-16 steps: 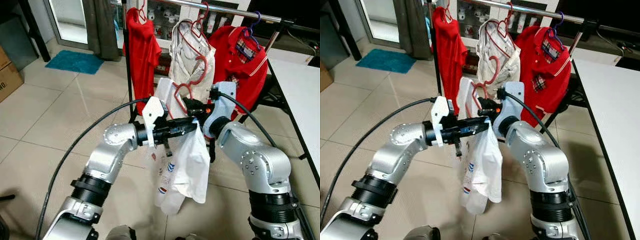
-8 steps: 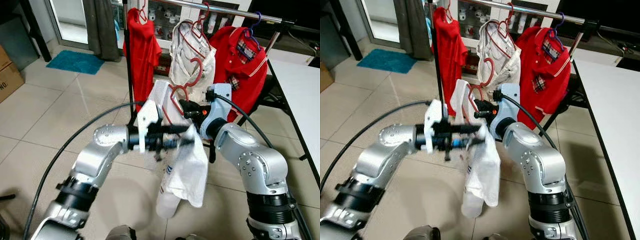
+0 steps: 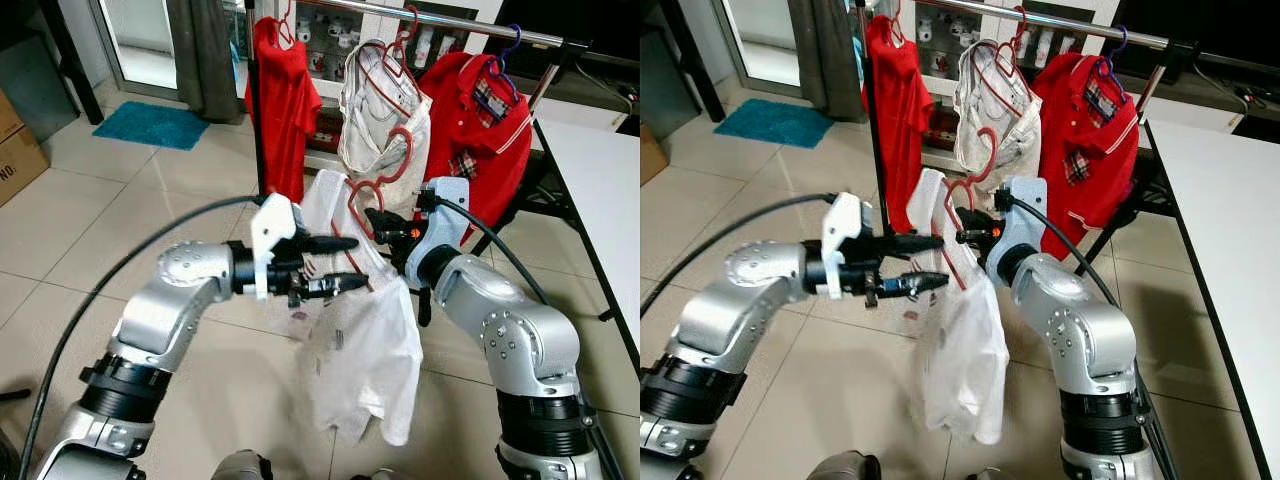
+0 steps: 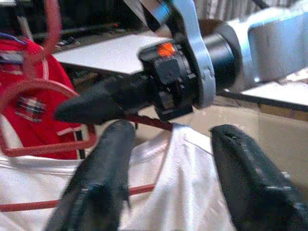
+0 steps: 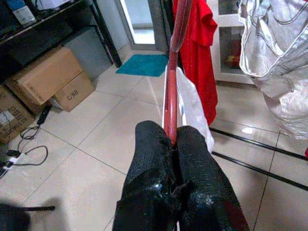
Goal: Hang hanger
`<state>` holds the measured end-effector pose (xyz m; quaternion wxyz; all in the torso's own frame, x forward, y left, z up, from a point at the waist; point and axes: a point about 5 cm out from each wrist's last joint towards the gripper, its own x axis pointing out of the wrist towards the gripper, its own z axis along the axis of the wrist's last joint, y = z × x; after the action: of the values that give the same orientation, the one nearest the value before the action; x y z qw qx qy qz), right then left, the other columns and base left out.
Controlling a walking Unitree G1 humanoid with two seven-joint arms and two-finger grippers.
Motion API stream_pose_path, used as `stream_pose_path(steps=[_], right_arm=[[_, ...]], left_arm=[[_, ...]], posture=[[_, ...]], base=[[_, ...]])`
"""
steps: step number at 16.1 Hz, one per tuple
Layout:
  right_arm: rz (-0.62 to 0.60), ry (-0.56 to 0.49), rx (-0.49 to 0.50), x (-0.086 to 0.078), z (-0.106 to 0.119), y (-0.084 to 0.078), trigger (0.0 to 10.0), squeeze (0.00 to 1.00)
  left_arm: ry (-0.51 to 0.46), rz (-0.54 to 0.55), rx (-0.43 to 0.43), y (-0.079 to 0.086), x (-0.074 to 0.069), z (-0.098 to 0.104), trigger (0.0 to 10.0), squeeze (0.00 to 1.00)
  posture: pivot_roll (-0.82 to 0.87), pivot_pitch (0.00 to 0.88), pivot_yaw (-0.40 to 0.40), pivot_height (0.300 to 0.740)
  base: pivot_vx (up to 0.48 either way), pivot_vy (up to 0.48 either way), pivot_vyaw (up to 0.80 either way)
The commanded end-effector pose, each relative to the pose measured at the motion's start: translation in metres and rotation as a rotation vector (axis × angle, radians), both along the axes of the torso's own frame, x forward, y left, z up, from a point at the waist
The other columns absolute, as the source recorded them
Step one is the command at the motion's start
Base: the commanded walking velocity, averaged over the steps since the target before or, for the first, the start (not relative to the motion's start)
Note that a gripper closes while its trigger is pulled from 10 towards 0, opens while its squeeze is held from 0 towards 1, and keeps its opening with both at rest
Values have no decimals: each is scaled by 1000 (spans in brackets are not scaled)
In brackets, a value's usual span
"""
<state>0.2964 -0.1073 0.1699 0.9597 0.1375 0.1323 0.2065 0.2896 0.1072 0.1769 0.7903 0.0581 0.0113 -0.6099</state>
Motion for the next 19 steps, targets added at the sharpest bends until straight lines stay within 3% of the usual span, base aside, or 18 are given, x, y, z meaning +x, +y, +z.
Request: stream_pose_path(steps=[1,3,4,5,7,8,10,12,13,19], right_arm=[[-24,-18,13,0,3,-6,10000,0],[-85,-84,-57,-3,4,-13,10000,0],[-138,-95,-77,-4,2,-18,10000,0],[-179,-95,-84,-6,-1,-22,10000,0],[-330,-77,-89,-17,-23,-43,10000,0],[-377,-72,-102,-22,-31,-49,10000,0],[-393,-44,-134,-33,-46,-48,10000,0],[-373,-49,-212,-37,-53,-41,10000,0],[-379,-50,-147,-37,-54,-40,10000,0],[-425,-78,-55,-29,-53,-40,10000,0]], left_arm=[[-31,54,-38,3,1,6,10000,1000],[-34,274,-67,14,6,7,10000,1000],[-44,324,-68,19,4,7,10000,255],[-47,396,-54,25,2,5,10000,0],[-42,750,13,55,1,-6,10000,0],[-53,833,21,63,-2,-7,10000,0],[-18,965,-79,68,-10,-4,10000,0],[-45,981,-57,60,-16,-7,10000,0],[-49,988,-38,57,-15,-9,10000,0],[-24,1052,-17,56,-5,-15,10000,0]], posture=[[16,16,-32,740],[20,15,-32,740],[26,15,-35,740],[31,16,-37,740],[49,19,-44,740],[52,20,-43,740],[63,20,-41,740],[66,18,-41,740],[77,19,-44,740],[81,17,-19,740]], base=[[0,0,0],[0,0,0],[0,0,0],[0,0,0],[0,0,0],[0,0,0],[0,0,0],[255,0,0],[270,0,0],[286,0,0]])
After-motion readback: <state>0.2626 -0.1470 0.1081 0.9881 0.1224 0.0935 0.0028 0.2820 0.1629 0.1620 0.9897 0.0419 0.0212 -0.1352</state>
